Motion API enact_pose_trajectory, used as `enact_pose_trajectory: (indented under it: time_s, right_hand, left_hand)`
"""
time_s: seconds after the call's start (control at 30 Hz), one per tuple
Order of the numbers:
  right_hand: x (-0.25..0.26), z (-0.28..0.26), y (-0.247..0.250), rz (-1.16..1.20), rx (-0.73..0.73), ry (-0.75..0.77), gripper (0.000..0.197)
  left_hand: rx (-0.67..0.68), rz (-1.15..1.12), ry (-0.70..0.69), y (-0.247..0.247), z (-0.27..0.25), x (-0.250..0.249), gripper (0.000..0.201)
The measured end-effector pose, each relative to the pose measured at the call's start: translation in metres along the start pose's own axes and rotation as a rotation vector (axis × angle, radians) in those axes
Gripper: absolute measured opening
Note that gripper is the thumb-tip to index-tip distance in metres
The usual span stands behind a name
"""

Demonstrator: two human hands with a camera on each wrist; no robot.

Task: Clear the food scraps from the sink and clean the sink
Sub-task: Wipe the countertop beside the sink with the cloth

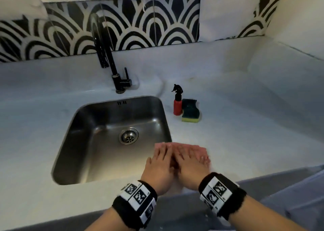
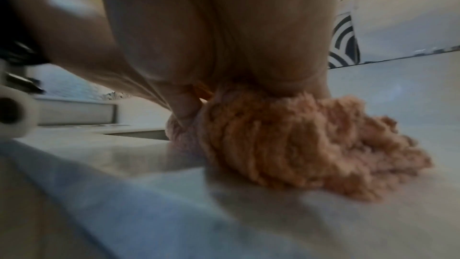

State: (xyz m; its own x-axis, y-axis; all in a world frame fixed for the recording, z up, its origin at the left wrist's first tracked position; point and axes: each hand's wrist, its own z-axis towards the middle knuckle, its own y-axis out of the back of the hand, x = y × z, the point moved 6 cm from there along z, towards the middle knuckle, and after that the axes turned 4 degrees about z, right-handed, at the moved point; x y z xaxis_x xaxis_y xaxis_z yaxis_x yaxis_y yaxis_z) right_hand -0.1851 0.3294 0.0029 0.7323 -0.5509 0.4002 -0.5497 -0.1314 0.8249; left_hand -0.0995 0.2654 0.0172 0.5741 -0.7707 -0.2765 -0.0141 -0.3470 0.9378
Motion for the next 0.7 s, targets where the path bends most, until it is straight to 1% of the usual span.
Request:
enact_pose_trajectory:
  time_s: [0.03, 0.1, 0.13, 0.17, 0.23, 0.27, 0.3, 0.33, 0.37, 0.43, 0.47, 0.53, 0.6, 0.63, 0.7]
  right_hand:
    - [0.004, -0.006, -0.005, 0.017, 0.014, 0.037, 0.070]
    - [0.013, -0.016, -0.006, 0.107, 0.057, 0.161, 0.074]
    - [0.015, -0.018, 0.000, 0.171, 0.055, 0.242, 0.071]
    - [0.015, -0.019, 0.008, 0.234, 0.034, 0.299, 0.058]
    - [0.003, -0.019, 0.033, 0.320, -0.080, 0.279, 0.022]
    - [-0.004, -0.020, 0.047, 0.352, -0.166, 0.262, 0.012]
    - [-0.010, -0.021, 0.059, 0.373, -0.243, 0.251, 0.009]
    - [-0.015, -0.021, 0.067, 0.382, -0.290, 0.243, 0.012]
    - [-0.016, -0.019, 0.070, 0.370, -0.294, 0.240, 0.016]
    - [-0.008, -0.016, 0.062, 0.313, -0.207, 0.255, 0.016]
    - [0.000, -0.015, 0.053, 0.267, -0.146, 0.275, 0.017]
    - [0.020, -0.015, 0.032, 0.154, -0.057, 0.339, 0.028]
    - [0.042, -0.016, 0.015, 0.027, -0.045, 0.394, 0.039]
    - [0.053, -0.017, 0.008, -0.007, -0.051, 0.409, 0.044]
    - [0.075, -0.017, -0.006, 0.003, -0.029, 0.455, 0.053]
  left_hand:
    - [0.010, 0.041, -0.010, 0.000, -0.005, -0.004, 0.066]
    - [0.027, 0.090, -0.010, -0.001, -0.016, -0.009, 0.067]
    - [0.019, 0.093, -0.005, -0.002, -0.021, -0.009, 0.068]
    - [-0.002, 0.097, -0.003, -0.004, -0.025, -0.010, 0.069]
    - [-0.035, 0.104, -0.008, -0.012, -0.030, -0.010, 0.073]
    - [-0.030, 0.111, -0.012, -0.017, -0.030, -0.012, 0.075]
    - [-0.015, 0.112, -0.005, -0.020, -0.031, -0.014, 0.073]
    - [-0.005, 0.111, 0.013, -0.023, -0.029, -0.014, 0.067]
    - [0.010, 0.116, 0.043, -0.023, -0.030, -0.014, 0.060]
    - [0.027, 0.150, 0.101, -0.017, -0.035, -0.014, 0.049]
    - [0.053, 0.164, 0.140, -0.016, -0.039, -0.011, 0.048]
    - [0.013, 0.170, 0.233, -0.023, -0.046, 0.001, 0.049]
    - [-0.065, 0.185, 0.294, -0.023, -0.058, 0.017, 0.043]
    - [-0.091, 0.184, 0.335, -0.018, -0.066, 0.028, 0.039]
    - [-0.133, 0.196, 0.436, -0.015, -0.085, 0.058, 0.034]
